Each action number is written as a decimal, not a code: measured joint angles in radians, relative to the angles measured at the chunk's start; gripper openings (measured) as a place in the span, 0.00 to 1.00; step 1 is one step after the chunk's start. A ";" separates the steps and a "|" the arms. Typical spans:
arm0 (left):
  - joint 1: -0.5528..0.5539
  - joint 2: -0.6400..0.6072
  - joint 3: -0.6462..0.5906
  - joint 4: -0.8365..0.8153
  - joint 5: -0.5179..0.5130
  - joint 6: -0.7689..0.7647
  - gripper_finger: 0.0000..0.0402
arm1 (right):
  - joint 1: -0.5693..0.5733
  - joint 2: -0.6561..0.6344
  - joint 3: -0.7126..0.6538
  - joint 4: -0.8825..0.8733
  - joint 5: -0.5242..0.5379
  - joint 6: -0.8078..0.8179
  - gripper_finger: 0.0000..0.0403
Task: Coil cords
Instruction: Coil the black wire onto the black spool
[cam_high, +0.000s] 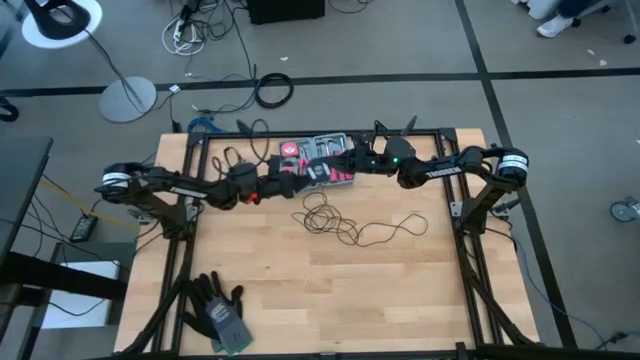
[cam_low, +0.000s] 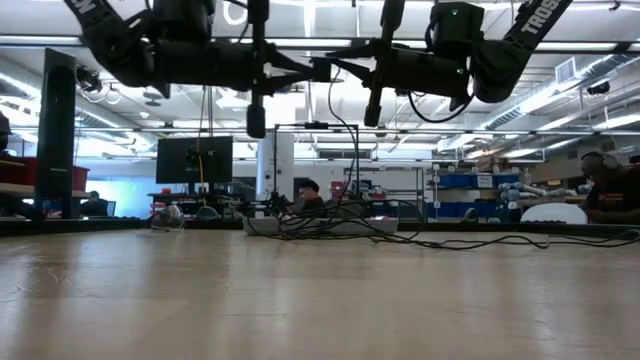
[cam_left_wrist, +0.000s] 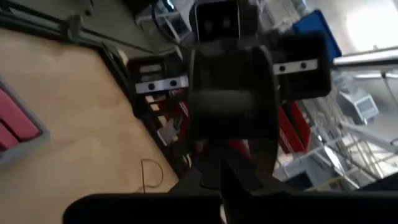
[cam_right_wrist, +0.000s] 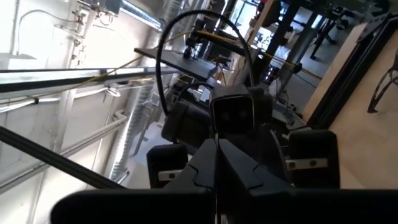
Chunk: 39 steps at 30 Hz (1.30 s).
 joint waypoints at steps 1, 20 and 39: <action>0.001 0.012 0.008 0.000 0.004 0.000 0.00 | 0.001 0.000 0.000 -0.001 -0.001 -0.001 0.02; 0.021 0.036 0.020 0.007 0.077 0.075 0.00 | 0.002 0.000 0.000 0.020 -0.029 -0.016 0.07; 0.006 0.035 -0.196 0.161 0.082 0.130 0.00 | 0.029 0.000 -0.008 -0.070 -0.130 -0.182 0.02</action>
